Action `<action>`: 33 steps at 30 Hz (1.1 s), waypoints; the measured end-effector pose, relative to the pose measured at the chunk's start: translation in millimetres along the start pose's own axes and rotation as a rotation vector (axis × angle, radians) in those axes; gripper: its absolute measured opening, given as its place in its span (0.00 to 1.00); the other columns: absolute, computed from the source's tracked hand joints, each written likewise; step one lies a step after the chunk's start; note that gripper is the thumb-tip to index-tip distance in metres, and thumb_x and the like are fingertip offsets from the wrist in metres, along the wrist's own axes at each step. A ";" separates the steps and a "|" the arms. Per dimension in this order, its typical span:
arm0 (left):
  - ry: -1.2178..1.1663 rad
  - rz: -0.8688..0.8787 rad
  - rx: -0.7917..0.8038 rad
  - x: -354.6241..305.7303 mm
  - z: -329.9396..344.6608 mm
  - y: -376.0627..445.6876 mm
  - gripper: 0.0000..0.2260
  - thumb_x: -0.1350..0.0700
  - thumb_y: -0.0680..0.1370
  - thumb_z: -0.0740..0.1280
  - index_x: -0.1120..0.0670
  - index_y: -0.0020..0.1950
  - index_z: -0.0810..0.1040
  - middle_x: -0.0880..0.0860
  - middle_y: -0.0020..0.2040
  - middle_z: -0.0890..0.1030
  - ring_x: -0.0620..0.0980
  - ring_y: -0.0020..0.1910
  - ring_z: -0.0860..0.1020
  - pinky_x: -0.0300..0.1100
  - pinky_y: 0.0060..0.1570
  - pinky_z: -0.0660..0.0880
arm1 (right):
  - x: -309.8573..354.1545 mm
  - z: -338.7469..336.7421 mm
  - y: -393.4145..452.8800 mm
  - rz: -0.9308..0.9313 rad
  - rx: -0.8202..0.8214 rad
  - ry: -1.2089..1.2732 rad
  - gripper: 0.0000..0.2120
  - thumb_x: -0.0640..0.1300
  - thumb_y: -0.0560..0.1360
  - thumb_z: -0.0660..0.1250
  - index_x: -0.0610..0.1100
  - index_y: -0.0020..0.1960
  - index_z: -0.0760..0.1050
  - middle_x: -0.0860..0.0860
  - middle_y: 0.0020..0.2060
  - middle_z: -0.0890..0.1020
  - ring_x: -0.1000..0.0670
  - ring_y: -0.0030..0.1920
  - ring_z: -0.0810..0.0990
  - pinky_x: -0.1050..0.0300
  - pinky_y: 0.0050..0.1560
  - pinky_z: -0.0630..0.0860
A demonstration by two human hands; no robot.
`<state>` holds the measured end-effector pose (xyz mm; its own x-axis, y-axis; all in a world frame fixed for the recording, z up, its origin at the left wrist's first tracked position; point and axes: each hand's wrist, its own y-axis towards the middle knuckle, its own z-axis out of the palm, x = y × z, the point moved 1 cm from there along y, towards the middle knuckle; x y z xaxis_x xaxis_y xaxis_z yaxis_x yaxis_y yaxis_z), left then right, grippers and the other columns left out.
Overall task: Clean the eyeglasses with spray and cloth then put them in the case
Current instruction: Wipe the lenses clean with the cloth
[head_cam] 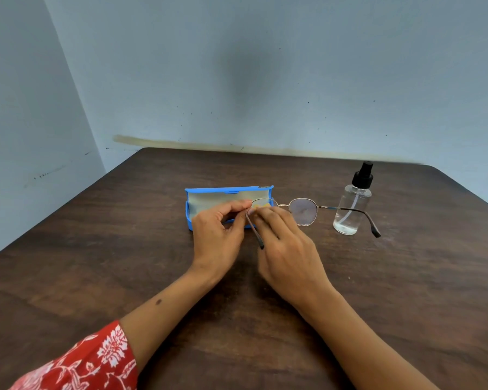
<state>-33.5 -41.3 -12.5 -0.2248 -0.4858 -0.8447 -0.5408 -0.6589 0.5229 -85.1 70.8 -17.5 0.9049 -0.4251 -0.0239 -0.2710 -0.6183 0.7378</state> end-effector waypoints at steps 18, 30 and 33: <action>-0.056 -0.014 0.012 1.3 1.1 -0.4 0.09 0.64 0.72 0.71 0.54 0.50 0.82 0.51 0.46 0.84 0.47 0.48 0.83 0.51 0.52 0.79 | -4.7 2.6 1.4 0.079 0.019 -0.053 0.24 0.33 0.67 0.57 0.29 0.61 0.73 0.37 0.58 0.77 0.38 0.61 0.75 0.51 0.65 0.67; -0.022 0.004 0.005 3.3 0.0 0.9 0.10 0.65 0.72 0.71 0.54 0.50 0.82 0.49 0.46 0.84 0.45 0.48 0.82 0.49 0.52 0.80 | -1.6 5.8 -1.0 0.008 0.010 -0.025 0.22 0.32 0.67 0.58 0.30 0.60 0.75 0.38 0.57 0.78 0.39 0.60 0.76 0.51 0.62 0.71; -0.015 0.008 -0.002 3.1 -0.7 0.9 0.09 0.65 0.72 0.71 0.55 0.50 0.82 0.49 0.45 0.84 0.44 0.47 0.82 0.48 0.52 0.80 | 1.2 3.1 -1.2 -0.021 -0.021 -0.005 0.21 0.33 0.68 0.57 0.31 0.58 0.77 0.39 0.54 0.80 0.40 0.57 0.78 0.53 0.62 0.71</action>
<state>-34.1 -43.8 -14.5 -0.2413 -0.4826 -0.8420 -0.5375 -0.6559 0.5300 -84.7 68.9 -20.5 0.9087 -0.4152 -0.0428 -0.2449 -0.6133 0.7509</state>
